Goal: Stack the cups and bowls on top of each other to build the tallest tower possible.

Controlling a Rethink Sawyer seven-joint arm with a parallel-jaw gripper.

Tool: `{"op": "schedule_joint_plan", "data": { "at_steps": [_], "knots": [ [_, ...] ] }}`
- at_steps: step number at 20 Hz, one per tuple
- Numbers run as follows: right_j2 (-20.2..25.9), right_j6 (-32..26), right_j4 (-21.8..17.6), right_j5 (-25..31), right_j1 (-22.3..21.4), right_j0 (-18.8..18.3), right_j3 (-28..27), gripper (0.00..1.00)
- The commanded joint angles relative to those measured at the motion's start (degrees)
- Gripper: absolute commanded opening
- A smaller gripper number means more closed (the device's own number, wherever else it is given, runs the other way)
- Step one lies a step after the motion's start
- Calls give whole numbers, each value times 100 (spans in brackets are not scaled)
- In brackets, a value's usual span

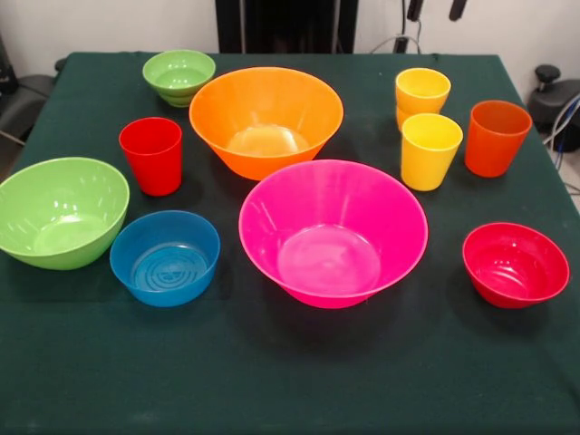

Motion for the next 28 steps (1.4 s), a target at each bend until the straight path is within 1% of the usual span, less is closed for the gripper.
{"op": "schedule_joint_plan", "data": {
  "at_steps": [1,4,7,11,14,16,20,25,28],
  "knots": [
    [165,906,-165,-292,1098,308,-1152,100],
    [184,740,-212,-222,1345,346,-1572,100],
    [184,640,-206,-71,1466,319,-1870,100],
    [231,499,-176,93,1511,156,-2035,100],
    [119,575,-157,79,1456,72,-2027,100],
    [127,547,-124,86,1413,-76,-1989,100],
    [53,616,-48,192,1190,-269,-1815,100],
    [-157,1095,152,84,1024,-302,-1484,100],
    [-343,1506,281,-60,1060,-176,-1391,100]
  ]
}}
